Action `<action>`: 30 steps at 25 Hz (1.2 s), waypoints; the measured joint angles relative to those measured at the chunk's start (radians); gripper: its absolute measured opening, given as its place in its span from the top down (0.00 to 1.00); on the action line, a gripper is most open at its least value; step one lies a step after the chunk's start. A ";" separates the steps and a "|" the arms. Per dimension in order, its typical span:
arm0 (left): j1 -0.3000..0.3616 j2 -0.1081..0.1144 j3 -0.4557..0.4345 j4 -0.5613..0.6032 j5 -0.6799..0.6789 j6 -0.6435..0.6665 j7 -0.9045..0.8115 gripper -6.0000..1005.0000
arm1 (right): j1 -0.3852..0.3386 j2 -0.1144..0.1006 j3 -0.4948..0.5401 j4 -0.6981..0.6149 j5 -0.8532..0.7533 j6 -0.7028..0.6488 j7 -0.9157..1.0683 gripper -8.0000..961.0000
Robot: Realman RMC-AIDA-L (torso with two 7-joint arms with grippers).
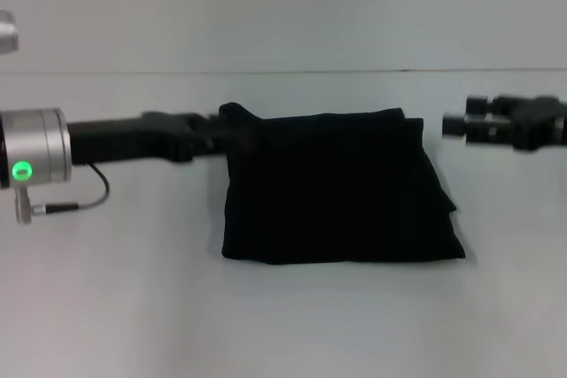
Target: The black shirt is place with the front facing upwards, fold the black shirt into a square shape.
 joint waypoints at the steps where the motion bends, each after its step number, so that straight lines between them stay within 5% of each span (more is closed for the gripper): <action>1: 0.003 -0.006 0.003 0.002 -0.001 0.059 0.038 0.49 | -0.010 0.015 0.000 -0.041 -0.027 -0.008 0.020 0.12; 6: 0.005 -0.018 0.064 0.031 0.028 0.144 0.104 0.31 | -0.089 0.120 -0.004 -0.364 -0.213 -0.032 0.194 0.12; 8: 0.005 -0.020 0.099 0.048 0.046 0.137 0.102 0.24 | -0.102 0.133 -0.010 -0.430 -0.248 -0.061 0.240 0.12; 13: 0.001 -0.027 0.139 0.079 0.104 0.094 0.104 0.09 | -0.102 0.132 -0.016 -0.431 -0.251 -0.079 0.271 0.12; 24: -0.001 -0.007 0.110 0.077 0.105 0.070 0.119 0.10 | 0.031 0.127 -0.019 -0.170 -0.234 0.036 0.132 0.12; 30: -0.006 -0.002 0.101 0.068 0.109 0.064 0.125 0.10 | 0.056 0.128 -0.052 -0.149 -0.238 0.069 0.142 0.12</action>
